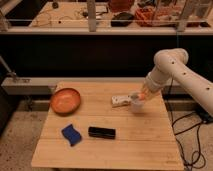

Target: Place the pepper in the ceramic cup

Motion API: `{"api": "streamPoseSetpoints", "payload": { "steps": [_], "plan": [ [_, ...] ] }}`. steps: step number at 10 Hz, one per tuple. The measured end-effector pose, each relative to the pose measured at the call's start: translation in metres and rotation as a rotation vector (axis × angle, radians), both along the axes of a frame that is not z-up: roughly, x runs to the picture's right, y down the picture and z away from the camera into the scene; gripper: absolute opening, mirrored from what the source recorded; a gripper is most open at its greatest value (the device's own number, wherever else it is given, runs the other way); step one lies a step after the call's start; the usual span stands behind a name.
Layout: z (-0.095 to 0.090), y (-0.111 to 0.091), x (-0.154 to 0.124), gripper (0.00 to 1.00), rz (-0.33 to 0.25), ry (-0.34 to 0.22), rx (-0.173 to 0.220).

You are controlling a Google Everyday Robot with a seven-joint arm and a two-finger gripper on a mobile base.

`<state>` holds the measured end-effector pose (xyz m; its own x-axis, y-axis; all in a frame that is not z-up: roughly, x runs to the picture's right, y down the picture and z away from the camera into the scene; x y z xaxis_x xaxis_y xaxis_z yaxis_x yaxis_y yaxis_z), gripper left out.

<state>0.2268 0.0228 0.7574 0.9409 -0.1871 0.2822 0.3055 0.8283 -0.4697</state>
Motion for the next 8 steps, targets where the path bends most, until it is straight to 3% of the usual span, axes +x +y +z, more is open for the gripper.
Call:
{"api": "streamPoseSetpoints", "payload": {
  "steps": [8],
  "plan": [
    [0.012, -0.008, 0.001, 0.01, -0.014, 0.016, 0.014]
  ]
}}
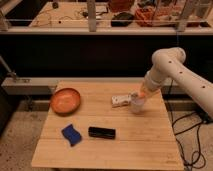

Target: Place the pepper in the ceramic cup

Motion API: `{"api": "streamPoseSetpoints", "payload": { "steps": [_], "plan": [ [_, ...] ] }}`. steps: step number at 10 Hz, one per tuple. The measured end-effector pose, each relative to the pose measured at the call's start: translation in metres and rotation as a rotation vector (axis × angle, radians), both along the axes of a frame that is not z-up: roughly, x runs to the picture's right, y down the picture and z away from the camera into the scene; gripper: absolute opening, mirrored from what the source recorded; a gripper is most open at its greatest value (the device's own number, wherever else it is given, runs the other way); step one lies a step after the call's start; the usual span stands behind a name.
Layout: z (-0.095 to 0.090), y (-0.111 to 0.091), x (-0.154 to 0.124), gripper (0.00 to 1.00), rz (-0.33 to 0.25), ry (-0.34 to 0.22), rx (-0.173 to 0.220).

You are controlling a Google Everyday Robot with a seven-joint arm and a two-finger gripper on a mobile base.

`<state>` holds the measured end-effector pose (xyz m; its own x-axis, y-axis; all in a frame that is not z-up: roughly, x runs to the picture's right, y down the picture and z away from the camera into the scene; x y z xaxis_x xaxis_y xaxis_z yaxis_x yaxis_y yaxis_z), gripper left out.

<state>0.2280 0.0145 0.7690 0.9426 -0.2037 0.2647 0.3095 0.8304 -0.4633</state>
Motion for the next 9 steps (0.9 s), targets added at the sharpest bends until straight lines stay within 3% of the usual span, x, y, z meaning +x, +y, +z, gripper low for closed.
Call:
{"api": "streamPoseSetpoints", "payload": {
  "steps": [9],
  "plan": [
    [0.0108, -0.0067, 0.0054, 0.01, -0.012, 0.009, 0.012]
  ]
}}
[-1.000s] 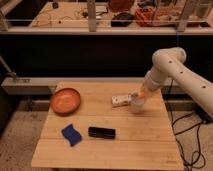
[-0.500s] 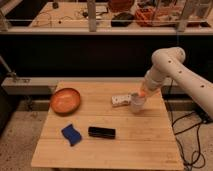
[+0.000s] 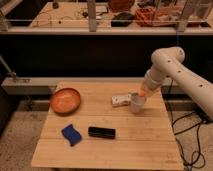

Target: Place the pepper in the ceramic cup

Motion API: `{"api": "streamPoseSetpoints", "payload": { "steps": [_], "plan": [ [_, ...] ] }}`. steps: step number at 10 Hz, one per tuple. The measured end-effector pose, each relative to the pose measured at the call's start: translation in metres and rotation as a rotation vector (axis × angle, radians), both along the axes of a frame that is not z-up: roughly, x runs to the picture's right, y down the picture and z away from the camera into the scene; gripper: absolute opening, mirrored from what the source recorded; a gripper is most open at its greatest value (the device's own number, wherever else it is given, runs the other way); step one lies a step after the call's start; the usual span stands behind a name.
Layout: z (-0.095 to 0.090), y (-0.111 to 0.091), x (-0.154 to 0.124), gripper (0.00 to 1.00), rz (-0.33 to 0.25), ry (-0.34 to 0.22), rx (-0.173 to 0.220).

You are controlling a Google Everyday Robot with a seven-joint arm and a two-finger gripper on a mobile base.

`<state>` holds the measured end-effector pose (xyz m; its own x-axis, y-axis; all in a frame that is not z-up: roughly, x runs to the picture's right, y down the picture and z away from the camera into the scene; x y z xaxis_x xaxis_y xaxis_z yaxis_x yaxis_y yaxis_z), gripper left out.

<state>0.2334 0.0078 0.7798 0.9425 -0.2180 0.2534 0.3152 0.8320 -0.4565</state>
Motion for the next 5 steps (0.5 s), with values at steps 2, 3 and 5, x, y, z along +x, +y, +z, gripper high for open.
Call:
{"api": "streamPoseSetpoints", "payload": {
  "steps": [2, 3, 5],
  "plan": [
    [0.0026, -0.0011, 0.0007, 0.01, -0.003, 0.000, 0.003],
    [0.0042, -0.0021, 0.0012, 0.01, -0.005, 0.001, 0.004],
    [0.0057, -0.0031, 0.0022, 0.01, -0.007, 0.002, 0.006]
  ]
}}
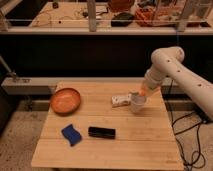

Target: Place the pepper in the ceramic cup

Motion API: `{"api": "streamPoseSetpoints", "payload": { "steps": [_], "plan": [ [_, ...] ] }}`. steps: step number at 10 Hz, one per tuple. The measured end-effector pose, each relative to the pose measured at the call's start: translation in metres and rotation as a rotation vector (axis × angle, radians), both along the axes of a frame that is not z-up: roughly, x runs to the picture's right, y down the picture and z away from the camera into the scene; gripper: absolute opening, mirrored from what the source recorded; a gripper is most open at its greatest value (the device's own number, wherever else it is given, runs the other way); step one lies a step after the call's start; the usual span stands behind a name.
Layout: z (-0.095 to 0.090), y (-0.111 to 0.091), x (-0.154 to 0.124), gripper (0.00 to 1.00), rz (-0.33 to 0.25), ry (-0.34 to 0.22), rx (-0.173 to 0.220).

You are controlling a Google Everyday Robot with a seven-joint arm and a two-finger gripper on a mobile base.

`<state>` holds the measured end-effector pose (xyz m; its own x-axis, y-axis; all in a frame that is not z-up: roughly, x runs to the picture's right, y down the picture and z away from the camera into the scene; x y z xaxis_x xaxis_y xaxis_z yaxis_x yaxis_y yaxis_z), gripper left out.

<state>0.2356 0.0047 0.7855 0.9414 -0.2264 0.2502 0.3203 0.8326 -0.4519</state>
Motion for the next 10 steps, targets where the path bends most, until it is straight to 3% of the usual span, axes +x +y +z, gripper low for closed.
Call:
{"api": "streamPoseSetpoints", "payload": {
  "steps": [10],
  "plan": [
    [0.0076, -0.0041, 0.0027, 0.01, -0.015, 0.004, 0.018]
  ]
}}
